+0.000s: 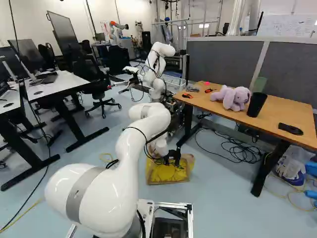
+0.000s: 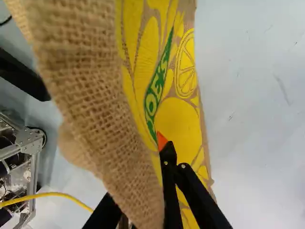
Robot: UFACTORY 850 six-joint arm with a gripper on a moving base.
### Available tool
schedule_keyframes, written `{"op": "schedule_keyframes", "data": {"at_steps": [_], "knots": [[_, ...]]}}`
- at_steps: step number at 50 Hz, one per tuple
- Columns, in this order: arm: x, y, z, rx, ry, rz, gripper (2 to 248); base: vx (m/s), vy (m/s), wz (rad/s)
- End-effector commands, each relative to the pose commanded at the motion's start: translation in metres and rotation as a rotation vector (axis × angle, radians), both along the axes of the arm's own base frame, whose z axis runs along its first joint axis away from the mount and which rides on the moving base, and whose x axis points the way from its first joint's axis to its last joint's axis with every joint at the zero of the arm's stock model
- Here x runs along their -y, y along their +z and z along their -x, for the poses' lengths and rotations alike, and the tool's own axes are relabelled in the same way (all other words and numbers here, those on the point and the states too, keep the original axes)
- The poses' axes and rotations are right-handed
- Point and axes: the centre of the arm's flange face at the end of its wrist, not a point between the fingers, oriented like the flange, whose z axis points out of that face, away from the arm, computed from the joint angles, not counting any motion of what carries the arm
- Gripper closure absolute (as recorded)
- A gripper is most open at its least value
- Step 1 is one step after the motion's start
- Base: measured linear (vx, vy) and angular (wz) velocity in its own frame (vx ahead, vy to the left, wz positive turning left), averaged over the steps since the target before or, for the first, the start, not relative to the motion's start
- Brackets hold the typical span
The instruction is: Pick up the bag on the ground and place it on the table
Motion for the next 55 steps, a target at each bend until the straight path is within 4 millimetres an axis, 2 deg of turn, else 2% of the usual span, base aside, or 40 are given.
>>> {"op": "schedule_keyframes", "data": {"at_steps": [18,55], "knots": [[0.0,0.027,-0.001,-0.001,0.017,0.003,228,0.0,0.0,0.0],[0.0,0.083,0.0,-0.026,0.382,0.067,228,0.0,0.0,0.0]]}}
